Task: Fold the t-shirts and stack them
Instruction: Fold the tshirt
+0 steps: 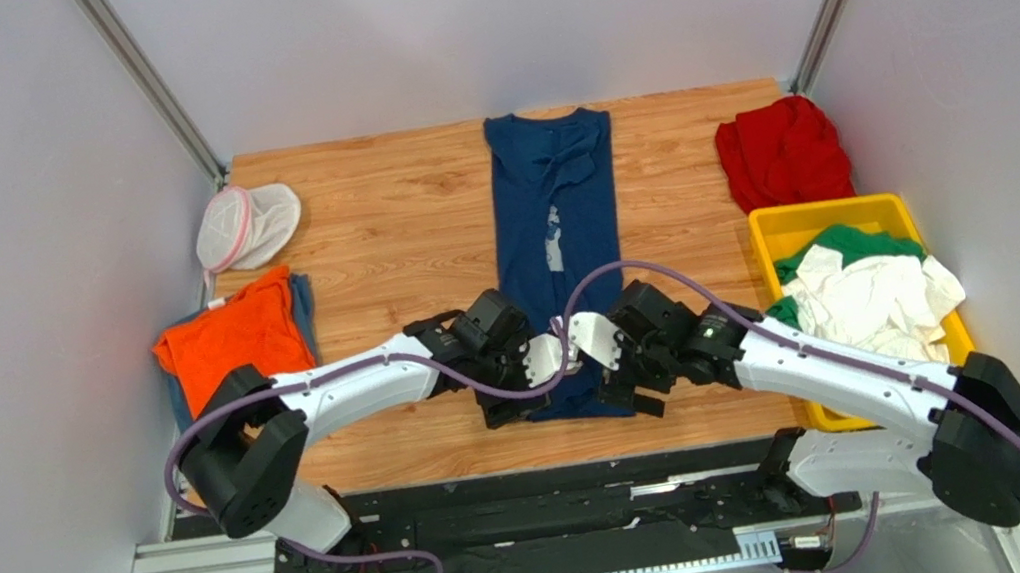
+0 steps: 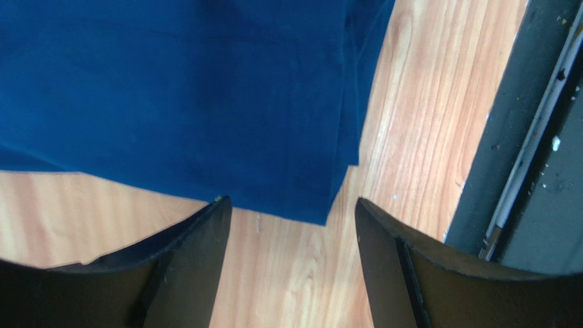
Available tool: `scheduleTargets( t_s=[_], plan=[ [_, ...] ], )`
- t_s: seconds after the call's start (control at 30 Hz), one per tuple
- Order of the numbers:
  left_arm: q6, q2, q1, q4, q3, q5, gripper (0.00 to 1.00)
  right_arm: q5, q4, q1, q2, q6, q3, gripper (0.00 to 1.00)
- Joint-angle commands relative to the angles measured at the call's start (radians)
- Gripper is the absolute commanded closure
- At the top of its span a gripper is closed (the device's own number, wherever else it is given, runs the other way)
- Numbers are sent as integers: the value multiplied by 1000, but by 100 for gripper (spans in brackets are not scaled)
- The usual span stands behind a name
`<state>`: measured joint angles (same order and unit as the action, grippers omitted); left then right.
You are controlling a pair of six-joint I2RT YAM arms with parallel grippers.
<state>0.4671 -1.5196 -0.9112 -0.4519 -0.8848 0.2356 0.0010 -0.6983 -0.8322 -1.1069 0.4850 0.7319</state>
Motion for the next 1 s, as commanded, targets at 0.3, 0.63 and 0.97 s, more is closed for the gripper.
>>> scheduleTargets(
  t_s=[0.3,0.63,0.97],
  plan=[
    [-70,-114,11,-61,-141,125,26,42,53,-123,-102,6,-3,19],
    [-93,-103,11,-50,-131,133,27,33,19,-170,-70,17,-14,21],
    [-78,-21,12,-34,-80,110,28,120,-35,-168,59,70,-77,21]
  ],
)
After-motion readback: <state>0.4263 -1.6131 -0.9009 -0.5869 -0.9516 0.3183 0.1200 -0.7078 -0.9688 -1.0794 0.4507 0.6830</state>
